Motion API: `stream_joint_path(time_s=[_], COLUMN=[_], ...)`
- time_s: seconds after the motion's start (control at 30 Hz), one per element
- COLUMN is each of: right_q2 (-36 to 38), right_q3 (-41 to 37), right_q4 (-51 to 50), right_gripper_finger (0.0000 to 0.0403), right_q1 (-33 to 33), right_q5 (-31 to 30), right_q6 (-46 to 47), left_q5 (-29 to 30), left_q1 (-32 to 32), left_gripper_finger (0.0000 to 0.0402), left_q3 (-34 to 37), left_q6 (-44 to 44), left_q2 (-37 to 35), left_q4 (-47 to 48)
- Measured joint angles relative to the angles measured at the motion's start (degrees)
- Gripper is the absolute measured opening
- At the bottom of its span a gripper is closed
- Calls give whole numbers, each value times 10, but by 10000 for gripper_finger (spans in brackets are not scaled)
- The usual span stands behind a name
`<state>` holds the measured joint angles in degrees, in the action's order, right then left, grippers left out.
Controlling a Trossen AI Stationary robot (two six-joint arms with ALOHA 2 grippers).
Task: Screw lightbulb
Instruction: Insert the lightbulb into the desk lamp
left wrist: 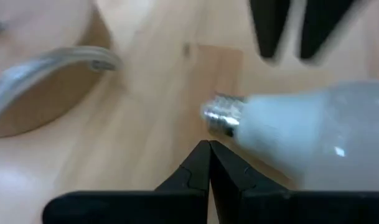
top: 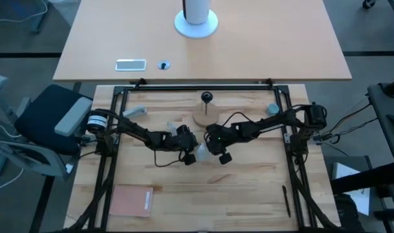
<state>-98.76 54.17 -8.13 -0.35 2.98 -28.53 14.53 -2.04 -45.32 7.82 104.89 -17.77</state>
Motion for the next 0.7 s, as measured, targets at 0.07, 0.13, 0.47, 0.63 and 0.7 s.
stream_joint_path(time_s=[0.07, 0.13, 0.47, 0.63, 0.7], right_q2=[4, 12, 31, 31, 32], right_q3=[0, -1, -9, -9, -10], right_q4=[-11, -42, -69, -97, -114], right_gripper_finger=[86, 81, 55, 48, 48], right_q1=[0, -1, -1, -1, -2], right_q5=[-2, -15, -14, -13, -12], right_q6=[4, 10, 32, 58, 79], left_q5=[-18, -22, -31, -30, -29], left_q1=[-3, -5, -4, 22, 27], left_gripper_finger=[0, 0, 2, 23, 31], left_q3=[0, 0, 4, 4, 4], left_q6=[-30, -53, -279, -370, -394], left_q2=[-19, -45, -156, -148, -134], left_q4=[36, 84, 129, 116, 95])
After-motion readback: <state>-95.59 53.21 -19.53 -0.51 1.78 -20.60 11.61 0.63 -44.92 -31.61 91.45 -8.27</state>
